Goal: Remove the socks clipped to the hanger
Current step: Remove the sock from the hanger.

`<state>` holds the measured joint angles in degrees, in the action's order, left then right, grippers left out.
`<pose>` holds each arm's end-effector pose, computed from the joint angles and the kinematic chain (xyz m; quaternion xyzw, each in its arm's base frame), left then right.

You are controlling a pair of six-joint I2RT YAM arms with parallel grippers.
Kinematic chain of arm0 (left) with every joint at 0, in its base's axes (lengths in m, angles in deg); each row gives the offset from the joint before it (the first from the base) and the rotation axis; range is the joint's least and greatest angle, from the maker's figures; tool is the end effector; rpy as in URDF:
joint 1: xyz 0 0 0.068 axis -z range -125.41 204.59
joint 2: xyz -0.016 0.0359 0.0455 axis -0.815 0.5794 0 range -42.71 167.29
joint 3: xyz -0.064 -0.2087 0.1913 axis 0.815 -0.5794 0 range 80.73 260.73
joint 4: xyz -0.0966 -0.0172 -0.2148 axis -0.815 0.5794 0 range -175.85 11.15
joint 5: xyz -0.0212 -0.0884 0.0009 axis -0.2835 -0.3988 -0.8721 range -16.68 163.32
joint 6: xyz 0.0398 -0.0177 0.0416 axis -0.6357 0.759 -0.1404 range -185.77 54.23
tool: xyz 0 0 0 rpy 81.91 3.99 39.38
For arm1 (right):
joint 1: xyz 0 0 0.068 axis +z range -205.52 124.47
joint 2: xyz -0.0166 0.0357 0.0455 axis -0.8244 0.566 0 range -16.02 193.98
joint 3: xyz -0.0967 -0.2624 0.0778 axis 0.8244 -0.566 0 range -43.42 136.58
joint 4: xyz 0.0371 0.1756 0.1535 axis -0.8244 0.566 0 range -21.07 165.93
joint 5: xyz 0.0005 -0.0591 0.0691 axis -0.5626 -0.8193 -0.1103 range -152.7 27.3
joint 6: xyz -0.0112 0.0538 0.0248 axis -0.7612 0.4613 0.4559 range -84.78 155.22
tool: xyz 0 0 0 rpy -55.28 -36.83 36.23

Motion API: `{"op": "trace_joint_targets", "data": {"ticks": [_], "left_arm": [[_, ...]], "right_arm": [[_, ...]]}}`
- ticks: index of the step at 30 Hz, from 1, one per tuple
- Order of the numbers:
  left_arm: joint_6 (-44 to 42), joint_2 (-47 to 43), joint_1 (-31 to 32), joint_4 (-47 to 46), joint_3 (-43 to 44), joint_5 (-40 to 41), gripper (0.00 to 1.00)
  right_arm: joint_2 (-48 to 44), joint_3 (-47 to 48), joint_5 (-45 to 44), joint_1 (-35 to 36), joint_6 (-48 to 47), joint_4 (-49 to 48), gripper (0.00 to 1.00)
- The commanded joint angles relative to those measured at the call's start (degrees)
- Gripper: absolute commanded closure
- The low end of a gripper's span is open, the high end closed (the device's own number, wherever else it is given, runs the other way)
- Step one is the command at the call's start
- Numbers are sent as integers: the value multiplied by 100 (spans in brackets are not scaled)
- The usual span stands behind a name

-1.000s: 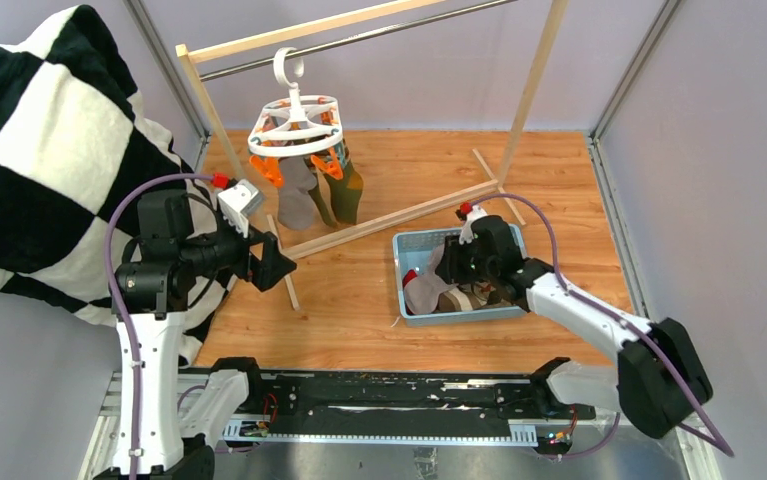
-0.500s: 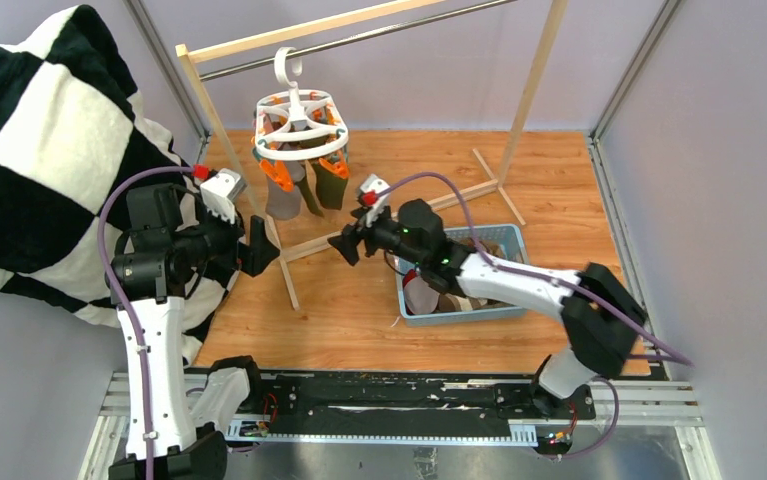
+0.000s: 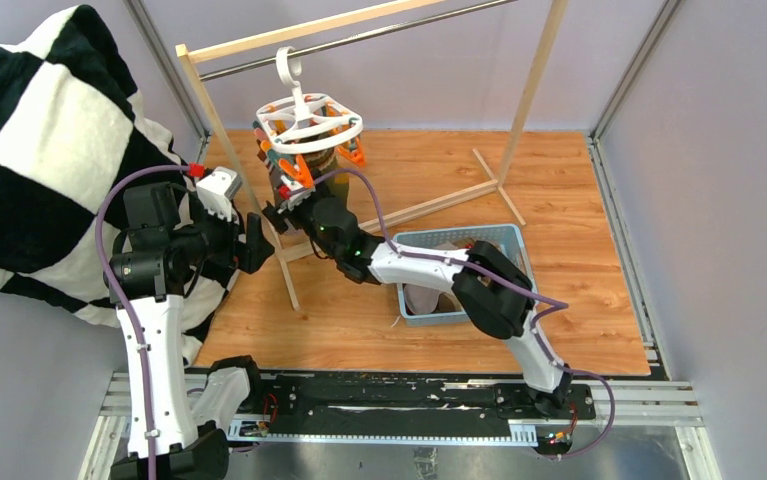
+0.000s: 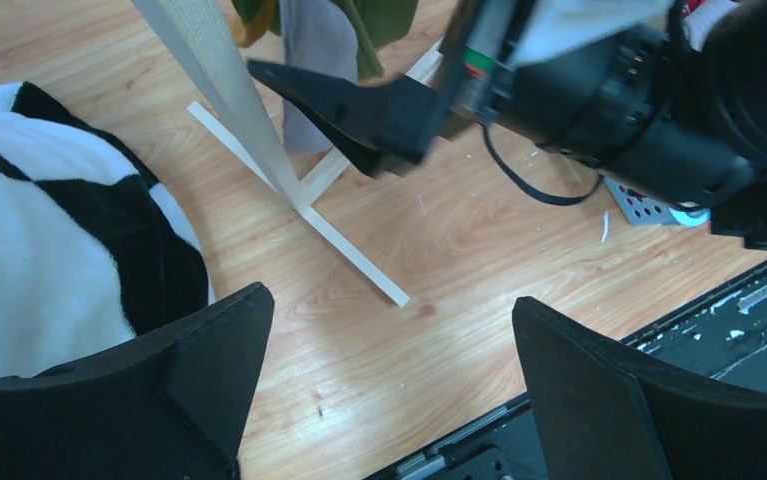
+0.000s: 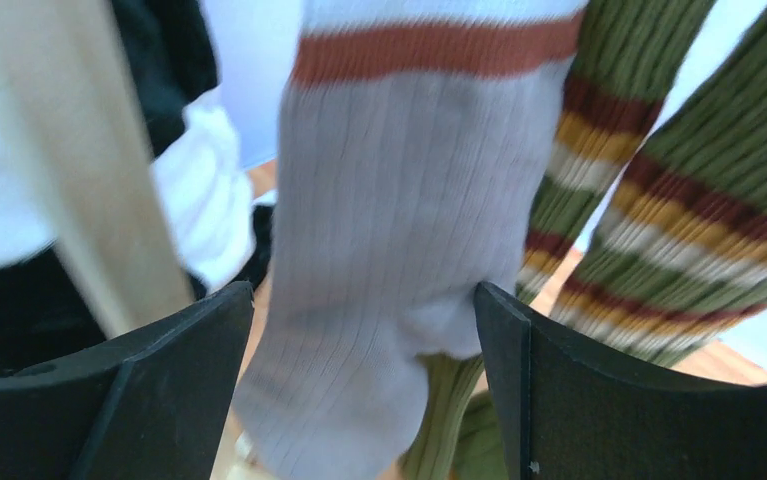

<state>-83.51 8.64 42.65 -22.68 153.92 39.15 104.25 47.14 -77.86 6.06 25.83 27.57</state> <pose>0.1099 -0.0024 0.3972 0.1649 0.8637 -0.1579 0.4493 0.2461 0.4305 0.3249 -0.2802 0.5692 0.2632 0.7268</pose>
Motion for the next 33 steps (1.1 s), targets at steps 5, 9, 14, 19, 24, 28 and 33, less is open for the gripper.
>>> {"op": "trace_joint_targets", "data": {"ticks": [5,9,14,19,24,28,33], "left_arm": [[24,-37,-62,78,169,-97,3],[18,-18,-59,94,227,-107,4],[19,22,-62,89,271,-133,6],[5,-48,-62,89,365,-170,8],[100,-108,-62,89,546,-388,9],[139,-166,-60,89,675,-500,10],[184,-224,-62,89,831,-629,11]], "right_arm": [[624,1124,-1141,-28,-714,-267,29],[183,630,-724,-19,-742,-371,90],[-750,-256,-170,33,-475,-511,100],[-1798,-1044,339,73,67,-335,100],[-2617,-1489,1128,68,784,101,100],[-3244,-1738,1937,64,1406,562,100],[-4003,-2134,2454,-37,1990,889,100]]}}
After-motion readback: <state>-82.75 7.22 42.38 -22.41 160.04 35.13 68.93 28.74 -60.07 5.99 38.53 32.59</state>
